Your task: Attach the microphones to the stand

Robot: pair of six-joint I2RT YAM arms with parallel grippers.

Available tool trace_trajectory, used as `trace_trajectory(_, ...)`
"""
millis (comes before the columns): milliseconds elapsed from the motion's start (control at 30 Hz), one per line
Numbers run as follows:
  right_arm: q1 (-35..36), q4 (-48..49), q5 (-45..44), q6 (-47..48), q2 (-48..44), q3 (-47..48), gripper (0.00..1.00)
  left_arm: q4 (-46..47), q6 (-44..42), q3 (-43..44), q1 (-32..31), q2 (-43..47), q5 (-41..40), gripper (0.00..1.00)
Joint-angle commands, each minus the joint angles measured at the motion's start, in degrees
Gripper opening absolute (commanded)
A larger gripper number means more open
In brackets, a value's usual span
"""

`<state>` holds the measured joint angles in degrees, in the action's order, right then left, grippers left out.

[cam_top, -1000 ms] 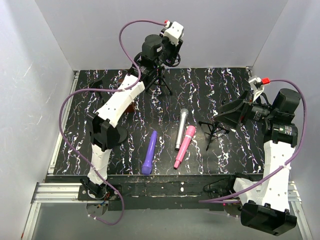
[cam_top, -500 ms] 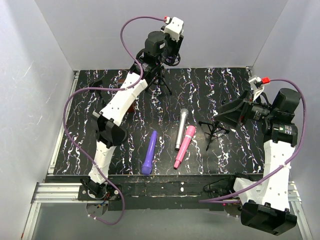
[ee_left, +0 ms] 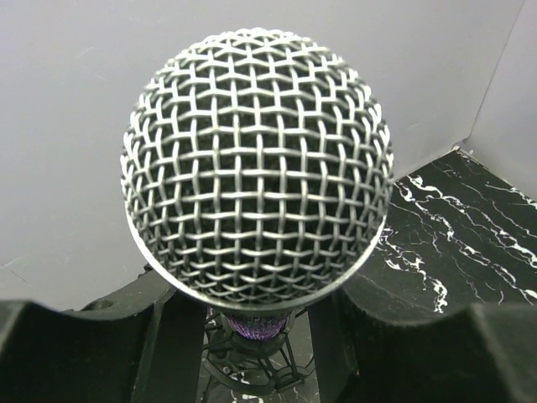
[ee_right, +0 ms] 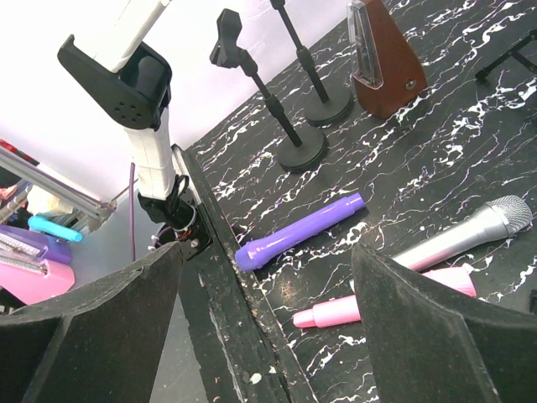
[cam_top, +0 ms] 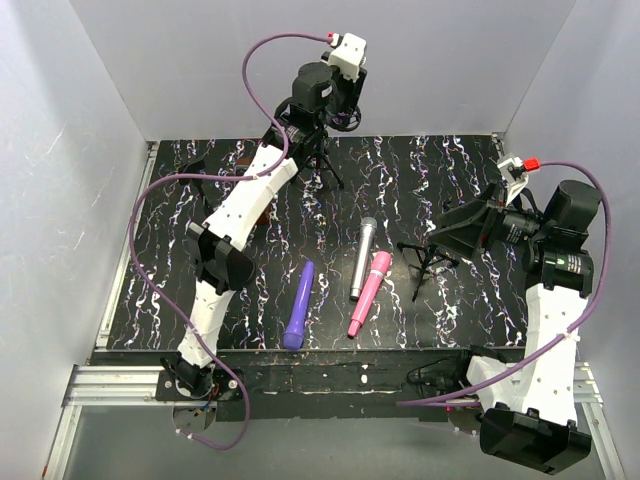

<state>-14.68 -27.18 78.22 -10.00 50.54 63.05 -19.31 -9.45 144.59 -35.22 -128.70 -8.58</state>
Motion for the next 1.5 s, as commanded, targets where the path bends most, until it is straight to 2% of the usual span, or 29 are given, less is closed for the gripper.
trace_trajectory(0, -0.5, 2.7, 1.1, -0.7, -1.1, -0.7, 0.88, -18.4, -5.6, -3.5, 0.6, -5.8, -7.7, 0.0)
trace_trajectory(67, -0.6, 3.0, 1.1, -1.0, -1.2, -1.0, 0.88, -17.3, -9.1, -4.8, 0.0, -5.0, -10.0, 0.0)
trace_trajectory(200, -0.8, 3.4, 1.2, -1.4, -1.1, -1.0, 0.88, -17.7, -12.5, -5.8, -0.3, -4.5, -9.4, 0.0)
trace_trajectory(400, -1.1, 3.5, 1.2, -1.4, -1.2, -1.2, 0.88, -20.4, -11.1, -5.8, -0.2, -6.5, -4.9, 0.0)
trace_trajectory(533, -1.2, 3.5, 1.2, -1.4, -1.5, -1.2, 0.88, -20.9, -6.4, -4.7, 0.8, -7.8, -4.3, 0.0)
trace_trajectory(567, -1.2, 3.4, 1.2, -1.4, -1.5, -1.2, 0.88, -20.5, -5.2, -4.2, 1.0, -7.4, -3.2, 0.02)
trace_trajectory(700, -1.5, 3.5, 1.3, -1.5, -1.4, -1.2, 0.88, -17.5, -0.8, -3.7, 1.9, -5.0, -0.2, 0.25)
trace_trajectory(1033, -2.1, 3.5, 1.9, -1.3, -1.4, -1.3, 0.88, -8.7, 7.3, -10.7, 6.0, 1.9, 8.3, 0.57)
trace_trajectory(1233, -2.5, 3.4, 1.9, -1.2, -1.3, -1.3, 0.88, -6.7, 8.6, -10.6, 6.6, 1.7, 11.8, 0.59)
trace_trajectory(1400, -2.8, 3.3, 1.9, -1.0, -1.4, -1.5, 0.88, -3.3, 8.9, -12.1, 6.6, 2.8, 13.4, 0.7)
trace_trajectory(1467, -3.0, 3.2, 1.9, -0.7, -1.4, -1.6, 0.88, -2.1, 9.0, -12.7, 6.6, 3.4, 13.9, 0.71)
